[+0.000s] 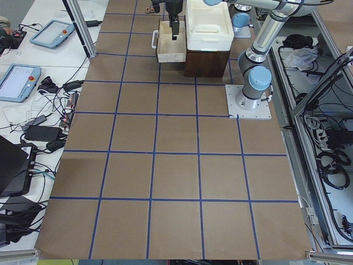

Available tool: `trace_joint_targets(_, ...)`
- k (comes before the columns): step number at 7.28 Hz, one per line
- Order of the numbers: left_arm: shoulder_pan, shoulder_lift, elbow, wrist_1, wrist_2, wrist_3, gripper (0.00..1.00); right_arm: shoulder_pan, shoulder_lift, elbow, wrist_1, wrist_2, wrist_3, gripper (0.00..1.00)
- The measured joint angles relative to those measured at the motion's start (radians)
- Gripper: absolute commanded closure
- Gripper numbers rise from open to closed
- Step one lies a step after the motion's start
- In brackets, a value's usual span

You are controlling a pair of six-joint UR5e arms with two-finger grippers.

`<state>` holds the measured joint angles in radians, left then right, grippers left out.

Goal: Put scissors in drawer and close it
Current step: 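Move the right gripper over the orange-and-grey scissors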

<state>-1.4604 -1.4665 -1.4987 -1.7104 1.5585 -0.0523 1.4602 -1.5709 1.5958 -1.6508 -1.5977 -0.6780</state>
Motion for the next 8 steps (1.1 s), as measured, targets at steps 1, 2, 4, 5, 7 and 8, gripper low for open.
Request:
trace_joint_targets(1,0.0,0.0,0.0,0.0,0.0,0.0,0.0,-0.064,0.015,0.0,-0.005,0.005,-0.183,0.0)
trace_joint_targets(2,0.0,0.0,0.0,0.0,0.0,0.0,0.0,-0.111,0.041,0.0,-0.014,0.006,-0.317,0.0)
trace_joint_targets(4,0.0,0.0,0.0,0.0,0.0,0.0,0.0,-0.164,0.119,0.0,-0.062,0.005,-0.508,0.0)
trace_joint_targets(5,0.0,0.0,0.0,0.0,0.0,0.0,0.0,-0.192,0.153,0.0,-0.091,0.009,-0.591,0.0)
trace_joint_targets(7,0.0,0.0,0.0,0.0,0.0,0.0,0.0,-0.231,0.222,0.0,-0.144,0.011,-0.711,0.0)
trace_joint_targets(8,0.0,0.0,0.0,0.0,0.0,0.001,0.0,-0.244,0.268,-0.002,-0.219,0.006,-0.805,0.0)
